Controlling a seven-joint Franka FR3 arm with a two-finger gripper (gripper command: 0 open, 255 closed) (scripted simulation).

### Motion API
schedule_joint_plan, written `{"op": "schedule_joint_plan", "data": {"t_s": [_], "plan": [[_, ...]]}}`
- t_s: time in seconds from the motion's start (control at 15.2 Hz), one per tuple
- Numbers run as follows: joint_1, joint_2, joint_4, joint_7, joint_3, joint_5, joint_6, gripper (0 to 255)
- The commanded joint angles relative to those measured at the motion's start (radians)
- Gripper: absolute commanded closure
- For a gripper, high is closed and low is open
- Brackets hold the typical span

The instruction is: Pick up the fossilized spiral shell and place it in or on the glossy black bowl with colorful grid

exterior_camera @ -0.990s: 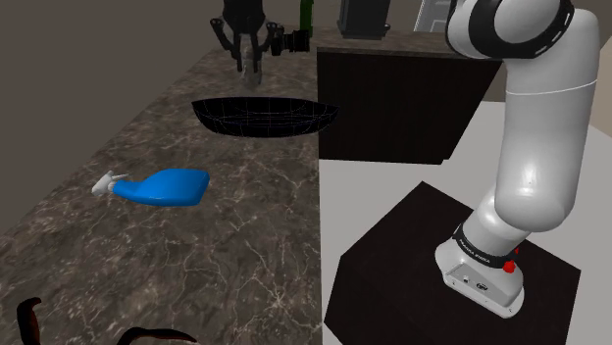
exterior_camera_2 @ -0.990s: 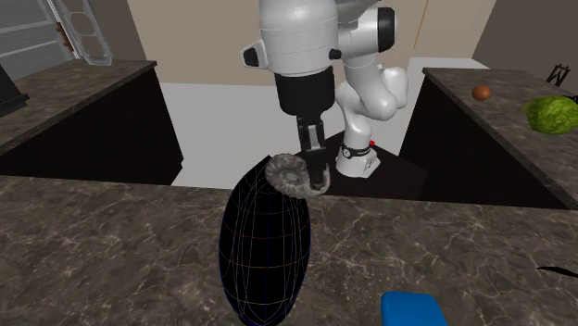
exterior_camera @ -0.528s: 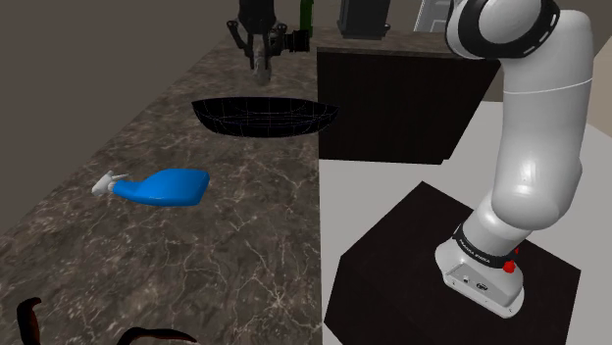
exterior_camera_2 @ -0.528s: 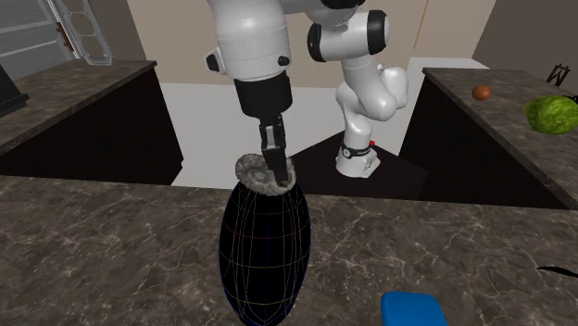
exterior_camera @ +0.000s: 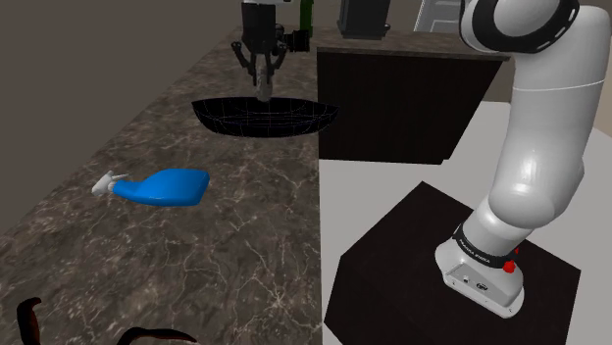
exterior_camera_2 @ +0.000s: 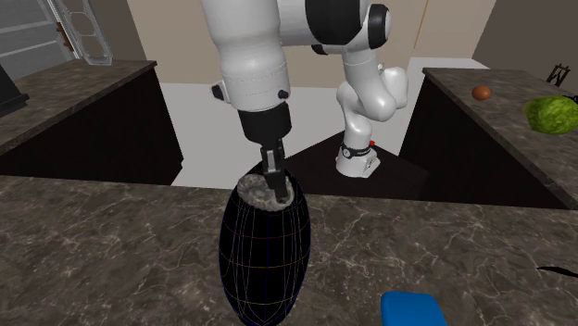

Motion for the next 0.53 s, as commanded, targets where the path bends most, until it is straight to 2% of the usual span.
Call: {"op": "schedule_joint_plan", "data": {"t_s": [0.0,0.13,0.46], "plan": [[-0.006,-0.007,-0.036,-0.003,0.0,0.003,0.03,255],[-0.012,-0.013,-0.07,-0.007,-0.001,0.006,0.058,255],[-0.012,-0.013,-0.07,-0.007,-0.001,0.006,0.058,255]]}}
